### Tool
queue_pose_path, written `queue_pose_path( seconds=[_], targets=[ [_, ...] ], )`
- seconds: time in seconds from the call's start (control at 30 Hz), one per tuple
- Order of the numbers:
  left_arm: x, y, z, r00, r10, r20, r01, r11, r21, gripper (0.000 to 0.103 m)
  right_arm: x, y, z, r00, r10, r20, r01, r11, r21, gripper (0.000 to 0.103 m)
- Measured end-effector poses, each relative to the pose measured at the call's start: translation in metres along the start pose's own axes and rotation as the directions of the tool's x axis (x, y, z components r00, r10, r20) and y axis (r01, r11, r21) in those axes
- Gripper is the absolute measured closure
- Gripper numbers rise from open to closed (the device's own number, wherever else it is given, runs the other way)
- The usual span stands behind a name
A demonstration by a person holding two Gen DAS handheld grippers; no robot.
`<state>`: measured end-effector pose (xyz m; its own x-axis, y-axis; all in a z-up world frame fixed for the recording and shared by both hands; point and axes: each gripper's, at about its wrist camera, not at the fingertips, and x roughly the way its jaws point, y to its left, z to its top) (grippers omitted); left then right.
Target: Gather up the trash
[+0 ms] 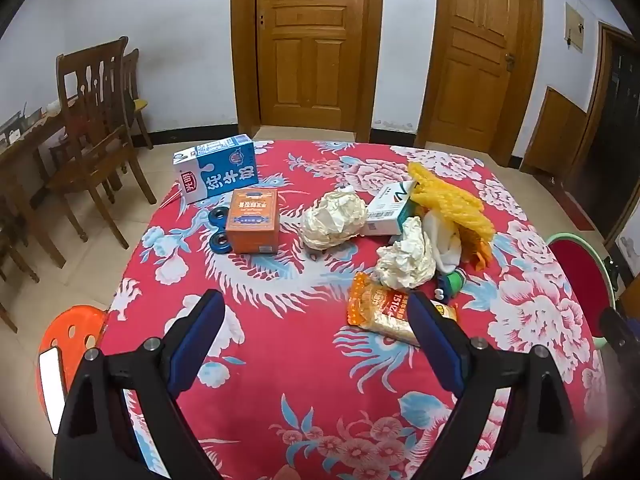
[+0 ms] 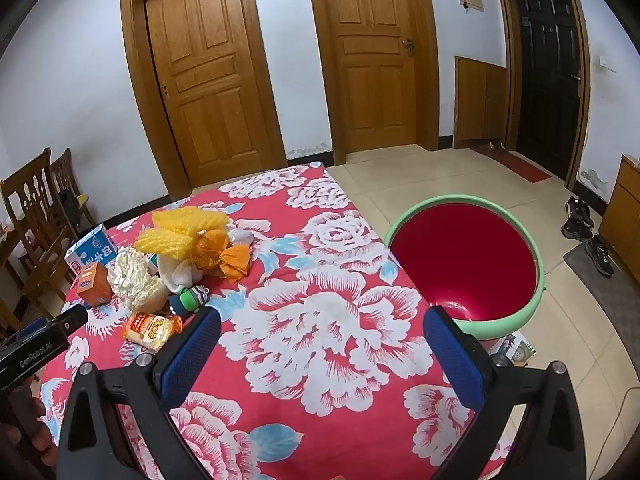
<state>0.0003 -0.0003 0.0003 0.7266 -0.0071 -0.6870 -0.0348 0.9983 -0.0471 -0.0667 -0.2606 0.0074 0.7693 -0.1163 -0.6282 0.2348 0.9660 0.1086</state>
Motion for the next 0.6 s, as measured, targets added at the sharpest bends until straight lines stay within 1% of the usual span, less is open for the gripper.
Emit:
queue_pose_path(
  seconds=[0.17, 0.2, 0.6],
  targets=[
    [0.002, 0.003, 0.002, 1.000, -0.012, 0.005, 0.012, 1.000, -0.004, 0.011, -0.002, 0.001, 0.000, 1.000, -0.002, 0.007, 0.002, 1.000, -0.002, 0.000],
    [-0.004, -0.003, -0.001, 1.000, 0.002, 0.015, -0.002, 1.000, 0.009, 0.011, -0.001, 0.000, 0.000, 1.000, 0.004, -0.004, -0.004, 1.000, 0.003, 0.000],
    [-0.006, -0.001, -0.001, 1.000, -0.005, 0.010, 0.005, 1.000, 0.001, 0.011, -0.005, 0.001, 0.001, 1.000, 0.004, -0.002, -0.004, 1.000, 0.002, 0.000]
  ],
)
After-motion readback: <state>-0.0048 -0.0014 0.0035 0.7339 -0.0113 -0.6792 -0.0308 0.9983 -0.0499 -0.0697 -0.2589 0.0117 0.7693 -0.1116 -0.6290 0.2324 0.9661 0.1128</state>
